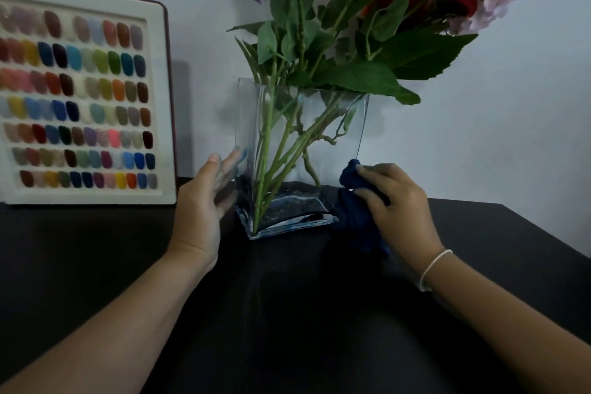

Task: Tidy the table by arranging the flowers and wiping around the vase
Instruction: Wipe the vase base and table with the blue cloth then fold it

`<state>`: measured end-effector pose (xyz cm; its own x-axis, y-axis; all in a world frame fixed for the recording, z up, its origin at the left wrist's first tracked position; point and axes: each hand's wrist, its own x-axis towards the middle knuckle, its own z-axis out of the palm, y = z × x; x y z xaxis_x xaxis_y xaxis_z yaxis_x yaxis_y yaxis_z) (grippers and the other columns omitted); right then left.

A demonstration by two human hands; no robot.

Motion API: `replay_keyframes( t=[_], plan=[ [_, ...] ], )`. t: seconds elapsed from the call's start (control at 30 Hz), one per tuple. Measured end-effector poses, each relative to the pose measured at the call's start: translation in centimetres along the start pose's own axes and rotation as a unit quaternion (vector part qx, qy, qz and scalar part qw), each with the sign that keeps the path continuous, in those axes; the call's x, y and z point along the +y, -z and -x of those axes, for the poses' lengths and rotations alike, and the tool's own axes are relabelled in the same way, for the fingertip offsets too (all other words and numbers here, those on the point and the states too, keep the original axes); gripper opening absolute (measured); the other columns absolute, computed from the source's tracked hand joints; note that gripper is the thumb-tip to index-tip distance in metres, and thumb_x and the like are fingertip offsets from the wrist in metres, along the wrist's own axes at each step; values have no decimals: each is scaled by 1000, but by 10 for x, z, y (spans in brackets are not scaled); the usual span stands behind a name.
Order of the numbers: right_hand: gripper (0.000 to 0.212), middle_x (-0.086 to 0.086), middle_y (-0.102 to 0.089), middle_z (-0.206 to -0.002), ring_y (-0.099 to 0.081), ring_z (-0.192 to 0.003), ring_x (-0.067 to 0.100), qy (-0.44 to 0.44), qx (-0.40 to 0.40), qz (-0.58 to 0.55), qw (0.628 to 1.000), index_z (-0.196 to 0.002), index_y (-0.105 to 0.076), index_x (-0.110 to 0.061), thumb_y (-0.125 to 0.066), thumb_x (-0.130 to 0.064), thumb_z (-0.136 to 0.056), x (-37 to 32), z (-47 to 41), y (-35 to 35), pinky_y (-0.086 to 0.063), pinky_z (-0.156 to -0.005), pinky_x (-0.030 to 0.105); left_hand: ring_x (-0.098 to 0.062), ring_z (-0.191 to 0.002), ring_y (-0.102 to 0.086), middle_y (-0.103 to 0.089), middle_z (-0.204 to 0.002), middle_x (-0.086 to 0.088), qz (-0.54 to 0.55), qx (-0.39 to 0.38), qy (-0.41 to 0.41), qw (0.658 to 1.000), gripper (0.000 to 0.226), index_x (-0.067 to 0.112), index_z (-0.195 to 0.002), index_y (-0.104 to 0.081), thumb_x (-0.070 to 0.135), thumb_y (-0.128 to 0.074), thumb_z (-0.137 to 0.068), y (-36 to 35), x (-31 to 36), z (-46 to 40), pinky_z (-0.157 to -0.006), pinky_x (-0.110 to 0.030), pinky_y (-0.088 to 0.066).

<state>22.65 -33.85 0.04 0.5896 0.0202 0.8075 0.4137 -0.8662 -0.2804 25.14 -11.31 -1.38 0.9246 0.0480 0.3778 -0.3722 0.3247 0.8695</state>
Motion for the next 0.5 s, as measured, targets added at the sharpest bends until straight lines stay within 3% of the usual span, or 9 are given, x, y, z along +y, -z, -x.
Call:
replay_keyframes(
  t=[0.13, 0.2, 0.33, 0.43, 0.5],
  plan=[
    [27, 5, -57, -100, -46, -92, 0, -5, 103, -40, 994, -109, -61, 0, -60, 0, -82, -8, -25, 4, -29, -84, -4, 0, -120, -46, -60, -117, 20, -4, -1, -2, 1000, 38, 38, -94, -69, 42, -31, -93, 0, -1, -1, -102, -34, -35],
    [31, 0, -51, -101, -43, -92, -5, -10, 117, -60, 991, -113, -59, -1, -60, -2, -82, -11, -30, 0, -29, -85, -4, 0, -119, -46, -60, -116, 20, -3, 0, -1, 1000, 39, 38, -93, -70, 41, -31, -94, 0, -1, -1, -102, -34, -36],
    [47, 9, -52, -108, -44, -101, 7, -21, 40, -52, 998, -124, -50, -3, -65, -6, -79, -7, -3, -9, -26, -86, -6, -4, -123, -45, -58, -125, 12, 0, 0, -1, 1000, 38, 36, -95, -68, 40, -31, -94, 0, -1, 0, -103, -35, -35],
    [59, 7, -44, -123, -33, -108, -1, -26, -26, -39, 999, -132, -41, -11, -66, -8, -79, -1, 9, -8, -21, -87, -8, -5, -126, -43, -54, -132, 9, -3, -6, 0, 1000, 37, 36, -97, -67, 40, -30, -94, -1, 1, 2, -102, -34, -34],
    [59, 8, -42, -129, -34, -107, 1, -30, -56, -21, 998, -133, -40, -15, -64, -7, -80, 1, 12, -6, -26, -87, -3, -4, -126, -42, -55, -131, 10, -3, -6, 2, 1000, 37, 36, -98, -67, 40, -30, -94, -1, 1, 2, -102, -34, -34]
  ],
)
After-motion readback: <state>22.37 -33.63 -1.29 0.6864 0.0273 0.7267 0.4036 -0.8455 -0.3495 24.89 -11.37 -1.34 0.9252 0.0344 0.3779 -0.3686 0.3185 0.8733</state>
